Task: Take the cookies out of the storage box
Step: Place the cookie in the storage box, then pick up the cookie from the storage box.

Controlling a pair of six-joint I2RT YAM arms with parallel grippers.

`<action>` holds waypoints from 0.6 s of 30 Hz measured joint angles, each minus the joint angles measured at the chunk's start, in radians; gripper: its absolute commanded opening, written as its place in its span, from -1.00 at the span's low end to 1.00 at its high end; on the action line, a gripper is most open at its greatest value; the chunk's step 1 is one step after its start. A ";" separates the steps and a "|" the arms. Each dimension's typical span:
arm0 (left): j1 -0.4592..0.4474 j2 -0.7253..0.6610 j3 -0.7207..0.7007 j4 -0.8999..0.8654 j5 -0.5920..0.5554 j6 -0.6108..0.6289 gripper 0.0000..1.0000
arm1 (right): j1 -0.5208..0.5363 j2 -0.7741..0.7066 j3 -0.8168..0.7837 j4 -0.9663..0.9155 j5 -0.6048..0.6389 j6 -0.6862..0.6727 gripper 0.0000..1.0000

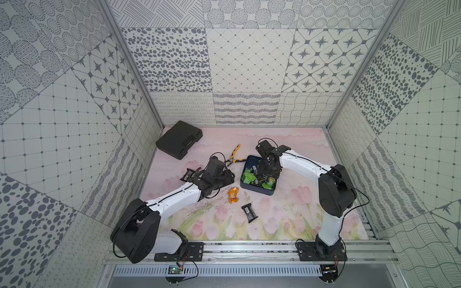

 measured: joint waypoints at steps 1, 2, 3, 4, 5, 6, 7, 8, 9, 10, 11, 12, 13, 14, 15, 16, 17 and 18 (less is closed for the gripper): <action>0.000 0.002 0.000 0.000 0.001 0.000 0.17 | -0.001 -0.010 -0.003 0.000 0.001 0.007 0.34; 0.000 0.005 0.000 0.001 0.002 0.000 0.17 | -0.001 -0.016 -0.005 0.000 0.001 0.015 0.34; 0.000 0.007 0.000 0.002 0.003 0.000 0.17 | -0.001 -0.020 -0.008 0.001 -0.001 0.030 0.32; 0.000 0.010 0.000 0.003 0.005 0.000 0.17 | -0.001 -0.020 -0.010 0.001 -0.001 0.041 0.30; 0.000 0.012 0.000 0.003 0.006 0.000 0.17 | -0.002 -0.019 -0.013 0.002 -0.006 0.060 0.27; 0.000 0.014 0.000 0.003 0.008 0.000 0.17 | -0.004 -0.015 -0.016 0.000 -0.010 0.081 0.25; 0.000 0.015 0.000 0.003 0.009 0.000 0.17 | -0.005 -0.010 -0.017 -0.001 -0.017 0.095 0.24; 0.000 0.016 0.002 0.003 0.009 0.000 0.17 | -0.005 -0.002 -0.017 0.000 -0.024 0.114 0.23; 0.000 0.017 0.002 0.003 0.010 0.000 0.17 | -0.005 0.005 -0.017 0.001 -0.030 0.131 0.21; 0.000 0.018 0.004 0.003 0.011 0.000 0.17 | -0.005 0.015 -0.017 0.001 -0.035 0.145 0.21; 0.000 0.018 0.006 0.003 0.013 0.000 0.17 | -0.005 0.024 -0.017 0.001 -0.041 0.158 0.20; 0.000 0.019 0.008 0.003 0.014 0.000 0.17 | -0.005 0.035 -0.016 0.001 -0.045 0.167 0.19; 0.000 0.019 0.009 0.003 0.016 0.000 0.17 | -0.006 0.045 -0.016 0.001 -0.048 0.173 0.17; 0.000 0.019 0.010 0.003 0.016 0.000 0.17 | -0.007 0.056 -0.015 0.001 -0.048 0.180 0.16; 0.000 0.019 0.011 0.003 0.016 0.000 0.17 | -0.010 0.066 -0.013 0.001 -0.050 0.186 0.13; 0.000 0.019 0.012 0.003 0.016 0.000 0.17 | -0.011 0.072 -0.013 0.002 -0.051 0.189 0.10; 0.000 0.019 0.013 0.003 0.016 0.000 0.17 | -0.012 0.077 -0.013 0.002 -0.055 0.193 0.10; 0.000 0.019 0.013 0.003 0.016 0.000 0.17 | -0.014 0.080 -0.013 0.002 -0.055 0.195 0.06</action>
